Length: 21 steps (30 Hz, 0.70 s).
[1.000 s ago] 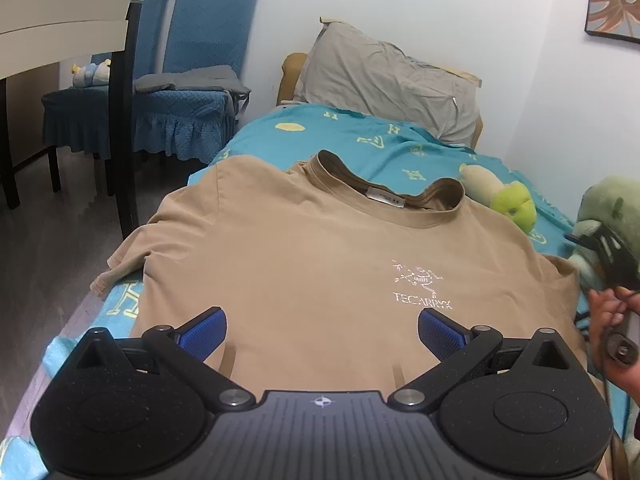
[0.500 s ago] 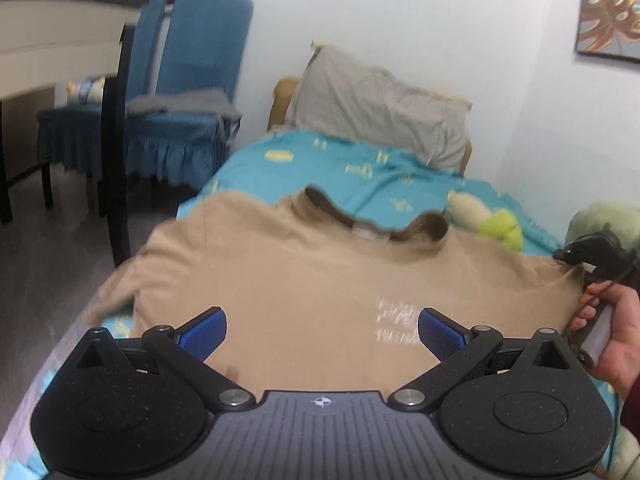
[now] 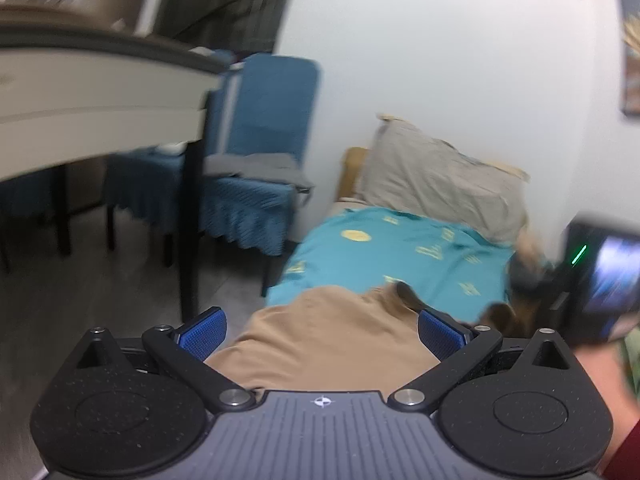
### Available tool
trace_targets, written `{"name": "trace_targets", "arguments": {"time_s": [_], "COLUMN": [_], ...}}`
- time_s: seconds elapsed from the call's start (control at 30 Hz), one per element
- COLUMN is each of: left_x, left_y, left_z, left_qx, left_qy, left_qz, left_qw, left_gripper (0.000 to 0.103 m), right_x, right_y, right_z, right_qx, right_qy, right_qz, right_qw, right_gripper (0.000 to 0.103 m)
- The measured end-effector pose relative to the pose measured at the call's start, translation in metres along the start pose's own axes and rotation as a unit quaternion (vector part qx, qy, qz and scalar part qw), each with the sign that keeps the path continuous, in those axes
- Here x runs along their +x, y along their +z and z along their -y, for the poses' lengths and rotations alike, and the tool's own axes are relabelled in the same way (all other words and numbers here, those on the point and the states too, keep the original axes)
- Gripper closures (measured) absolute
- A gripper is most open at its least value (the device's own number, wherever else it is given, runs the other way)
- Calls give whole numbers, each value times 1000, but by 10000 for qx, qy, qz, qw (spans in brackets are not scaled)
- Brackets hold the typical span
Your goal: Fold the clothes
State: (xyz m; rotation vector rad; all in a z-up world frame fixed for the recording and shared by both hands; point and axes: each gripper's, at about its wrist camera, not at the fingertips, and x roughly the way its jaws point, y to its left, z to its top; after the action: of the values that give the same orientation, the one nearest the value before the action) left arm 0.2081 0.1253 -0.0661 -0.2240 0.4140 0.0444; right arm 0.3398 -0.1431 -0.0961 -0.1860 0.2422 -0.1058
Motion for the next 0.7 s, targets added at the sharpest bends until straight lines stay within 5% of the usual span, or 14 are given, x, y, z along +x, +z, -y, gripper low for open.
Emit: {"name": "trace_targets", "arguments": {"time_s": [0.1,0.13,0.17,0.2,0.23,0.4,0.7], "left_x": [7,10,12,13,15,19,-7], "left_y": [2,1,0,-1,-1,-4,-13], "left_z": [-19,-23,-24,-24,-24,-13,13], "left_qx": [-265,-303,-311,-303,-281,-99,281], "left_qy": [141,151,151,147,134,9,-140], "left_qz": [-134,-168,-200,-237,-273,-378,-481], "left_qw": [9995,9993,9992,9992,9991,9992,9984], "left_gripper": [0,0,0,0,0,0,0], "right_x": [11,18,22,18,11,-33,-174], "right_y": [-19,-24,-28,-31,-33,-6,29], "right_z": [-37,-42,-41,-39,-37,1,103], "right_qx": [-175,-89,131,395,643,976,1670], "right_qy": [465,681,943,1133,1310,1718,1536], "right_qz": [-619,-904,-1158,-1232,-1281,-1184,-1201], "right_qw": [9968,9935,9887,9851,9810,9731,9665], "right_gripper": [90,78,64,27,0,0,0]}}
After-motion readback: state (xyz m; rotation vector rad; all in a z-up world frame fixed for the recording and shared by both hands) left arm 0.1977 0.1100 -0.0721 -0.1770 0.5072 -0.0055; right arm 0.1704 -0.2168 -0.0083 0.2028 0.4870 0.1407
